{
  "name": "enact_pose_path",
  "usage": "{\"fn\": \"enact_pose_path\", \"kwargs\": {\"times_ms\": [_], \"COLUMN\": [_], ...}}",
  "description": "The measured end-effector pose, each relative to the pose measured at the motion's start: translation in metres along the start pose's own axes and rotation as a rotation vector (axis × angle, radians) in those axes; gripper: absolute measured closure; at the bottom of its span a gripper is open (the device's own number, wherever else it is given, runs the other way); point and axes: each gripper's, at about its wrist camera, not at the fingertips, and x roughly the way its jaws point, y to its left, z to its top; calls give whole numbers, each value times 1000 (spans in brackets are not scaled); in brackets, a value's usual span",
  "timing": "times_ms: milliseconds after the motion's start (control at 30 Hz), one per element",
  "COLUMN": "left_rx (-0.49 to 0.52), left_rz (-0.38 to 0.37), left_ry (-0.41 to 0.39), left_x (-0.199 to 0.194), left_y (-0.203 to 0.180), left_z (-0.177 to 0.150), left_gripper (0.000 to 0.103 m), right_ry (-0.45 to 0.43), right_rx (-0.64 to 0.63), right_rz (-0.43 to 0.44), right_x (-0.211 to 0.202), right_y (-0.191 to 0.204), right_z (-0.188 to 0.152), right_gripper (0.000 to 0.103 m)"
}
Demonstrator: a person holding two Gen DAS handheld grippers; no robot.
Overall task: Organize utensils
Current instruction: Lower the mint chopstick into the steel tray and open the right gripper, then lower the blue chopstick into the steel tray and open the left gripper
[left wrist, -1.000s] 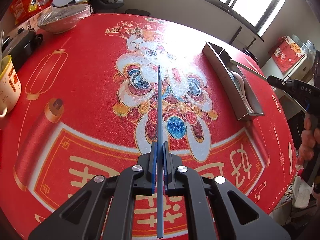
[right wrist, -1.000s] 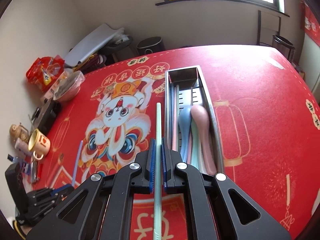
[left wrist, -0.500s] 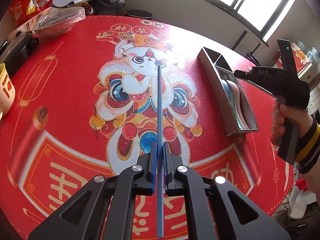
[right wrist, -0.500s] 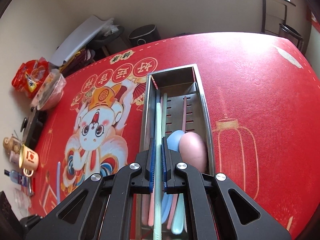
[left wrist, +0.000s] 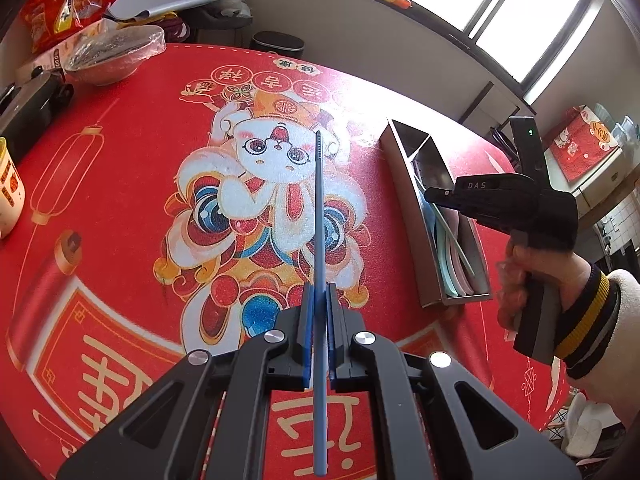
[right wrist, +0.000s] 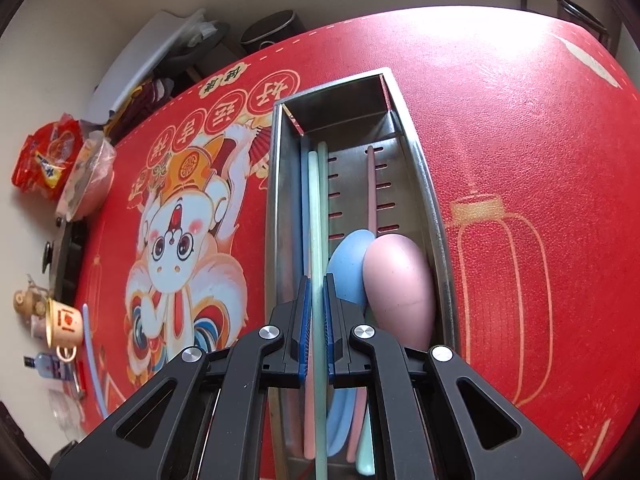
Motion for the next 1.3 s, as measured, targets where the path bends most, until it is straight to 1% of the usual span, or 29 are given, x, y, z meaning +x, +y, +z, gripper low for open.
{"fn": "enact_pose_path", "kwargs": {"times_ms": [100,233,400,467,500,533,567,667,800,833,867,900,1167,1300], "left_rx": [-6,10,38,47,50,53,56,65,79,82,85,88,116,121], "left_rz": [3,8,3,2,1,0,-1,-4,-8,-9,-11,-14,-26,-31], "left_ry": [5,6,1,1,2,3,4,6,5,6,7,7,16,26], "left_x": [-1,-3,-6,-5,-5,-5,-5,-3,-1,0,1,2,13,22], "left_y": [-1,-6,-19,-25,-27,-30,-33,-41,-53,-56,-59,-62,-89,-99], "left_z": [-2,-3,-2,-3,-3,-3,-3,-2,-1,0,0,1,1,4], "left_gripper": [97,97,97,97,97,97,97,97,97,97,97,97,97,97], "right_ry": [3,-17,-64,-82,-94,-111,-123,-124,-129,-129,-132,-137,-142,-143], "right_rx": [2,-21,-77,-92,-96,-100,-105,-123,-130,-130,-129,-127,-105,-99], "right_rz": [5,-6,-42,-48,-50,-51,-49,-36,0,8,16,23,40,29], "right_x": [-3,-17,-41,-51,-56,-61,-66,-74,-84,-86,-89,-91,-101,-104], "right_y": [-1,0,2,0,-1,-2,-4,-9,-18,-20,-23,-24,-47,-58], "right_z": [-3,-8,-17,-22,-25,-28,-31,-41,-53,-56,-58,-61,-68,-73], "right_gripper": [95,95,94,80,60,51,50,50,38,31,26,16,16,16]}}
